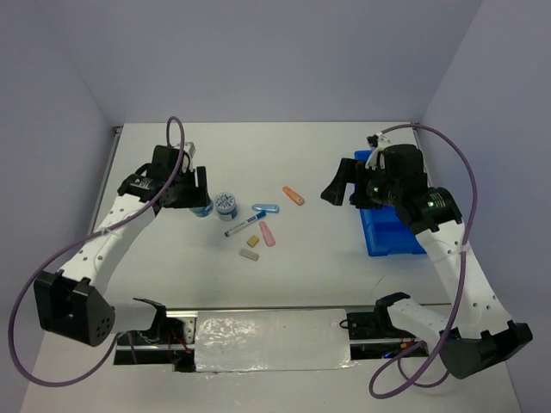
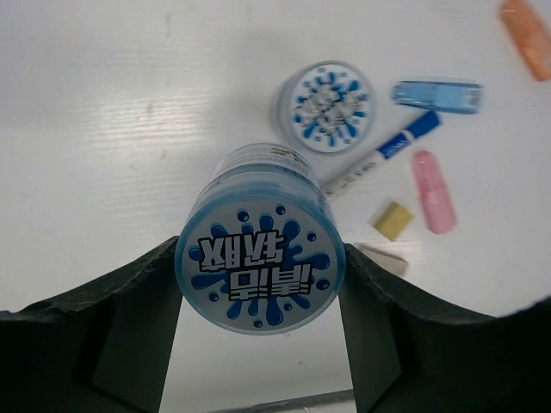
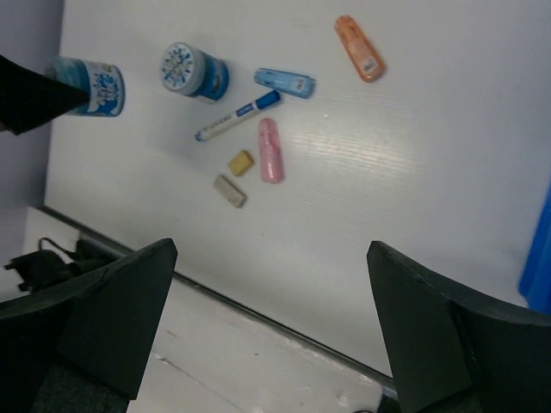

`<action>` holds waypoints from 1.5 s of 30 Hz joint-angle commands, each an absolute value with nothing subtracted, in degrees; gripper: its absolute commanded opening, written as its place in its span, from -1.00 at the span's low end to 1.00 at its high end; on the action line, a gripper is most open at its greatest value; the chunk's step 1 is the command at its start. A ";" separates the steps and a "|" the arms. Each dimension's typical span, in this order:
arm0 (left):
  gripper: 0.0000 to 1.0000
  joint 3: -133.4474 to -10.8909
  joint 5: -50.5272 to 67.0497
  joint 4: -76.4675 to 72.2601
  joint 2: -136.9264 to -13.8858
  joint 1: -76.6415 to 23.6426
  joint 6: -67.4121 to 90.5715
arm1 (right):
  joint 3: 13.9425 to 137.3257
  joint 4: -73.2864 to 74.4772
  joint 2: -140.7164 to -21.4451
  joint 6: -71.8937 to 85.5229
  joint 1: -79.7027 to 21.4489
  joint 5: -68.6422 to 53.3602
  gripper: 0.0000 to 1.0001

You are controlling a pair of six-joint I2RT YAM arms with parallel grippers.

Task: Sort the stationery into containers
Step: Pick up the stationery from the center of the board, then place the stationery in the storage box.

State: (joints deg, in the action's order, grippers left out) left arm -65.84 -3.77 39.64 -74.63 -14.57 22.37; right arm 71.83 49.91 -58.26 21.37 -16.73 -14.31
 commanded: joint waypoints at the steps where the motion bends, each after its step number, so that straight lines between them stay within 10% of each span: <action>1: -1.00 -68.12 6.74 38.77 -71.11 -17.56 19.00 | 71.11 41.50 -60.55 27.32 -16.87 -21.87 1.00; 22: -1.00 -71.80 22.59 27.42 -66.97 -41.75 5.36 | 72.49 35.76 -66.97 47.04 -29.97 -24.62 0.99; 45: -1.00 -104.39 16.09 16.09 -104.39 -52.20 13.35 | 90.00 73.30 -42.81 50.09 -24.17 27.34 1.00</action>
State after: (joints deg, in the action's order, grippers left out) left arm -97.38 17.39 22.61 -99.94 -49.67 10.70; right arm 87.57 67.42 -45.23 47.59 -24.47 22.70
